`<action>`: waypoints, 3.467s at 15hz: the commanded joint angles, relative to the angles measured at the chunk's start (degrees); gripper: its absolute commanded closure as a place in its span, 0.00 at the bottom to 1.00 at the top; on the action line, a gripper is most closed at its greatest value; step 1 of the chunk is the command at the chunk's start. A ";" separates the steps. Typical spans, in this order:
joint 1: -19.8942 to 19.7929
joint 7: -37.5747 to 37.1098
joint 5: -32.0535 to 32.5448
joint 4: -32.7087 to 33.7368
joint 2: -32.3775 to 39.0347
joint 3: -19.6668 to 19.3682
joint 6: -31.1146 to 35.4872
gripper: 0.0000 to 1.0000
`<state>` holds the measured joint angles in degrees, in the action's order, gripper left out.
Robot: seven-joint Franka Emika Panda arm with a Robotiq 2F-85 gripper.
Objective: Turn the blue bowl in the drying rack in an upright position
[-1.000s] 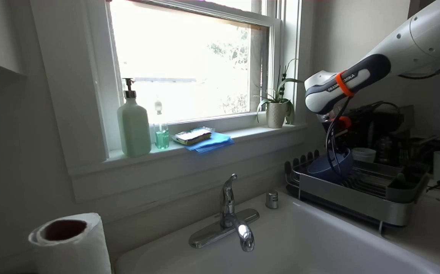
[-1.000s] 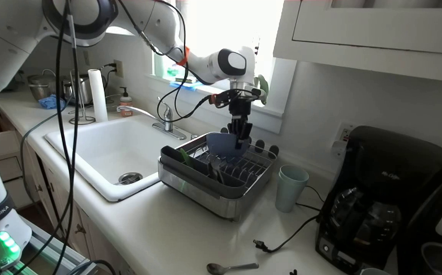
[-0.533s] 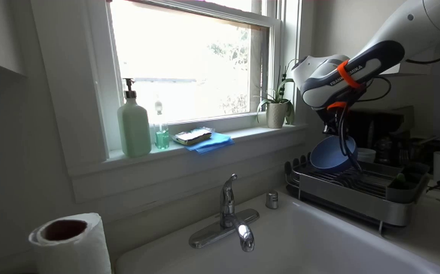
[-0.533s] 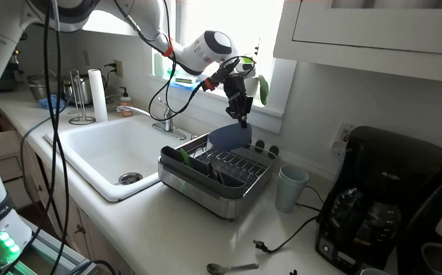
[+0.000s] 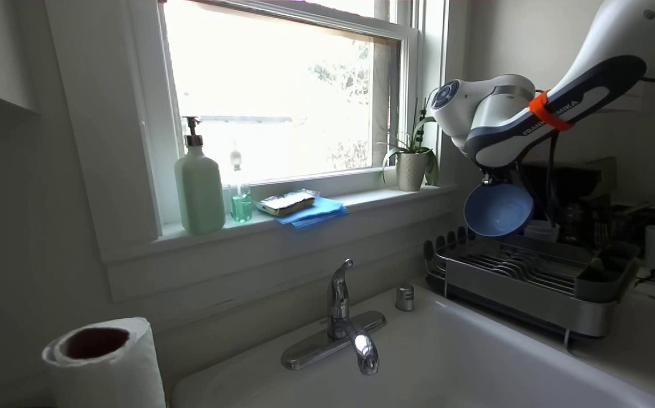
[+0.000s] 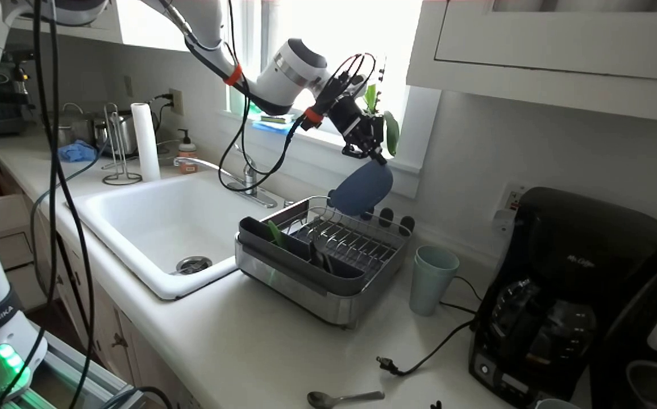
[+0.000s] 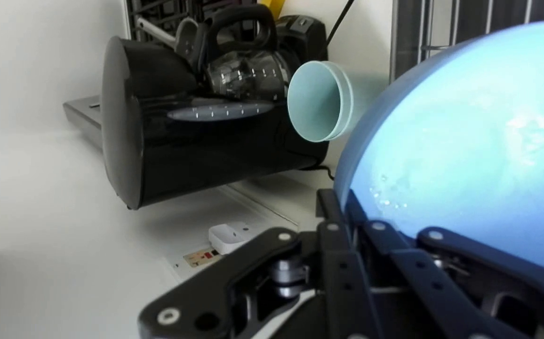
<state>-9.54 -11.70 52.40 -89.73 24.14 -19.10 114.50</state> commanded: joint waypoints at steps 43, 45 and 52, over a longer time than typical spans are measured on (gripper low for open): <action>3.90 -29.12 45.00 -28.10 -5.57 14.00 -16.70 0.99; 3.66 -28.88 45.25 -28.34 -5.49 14.16 -15.61 0.99; 2.98 -28.42 43.93 -28.08 -5.53 14.45 -11.51 0.99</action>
<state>-5.26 -40.90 97.31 -116.99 19.92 -5.76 100.82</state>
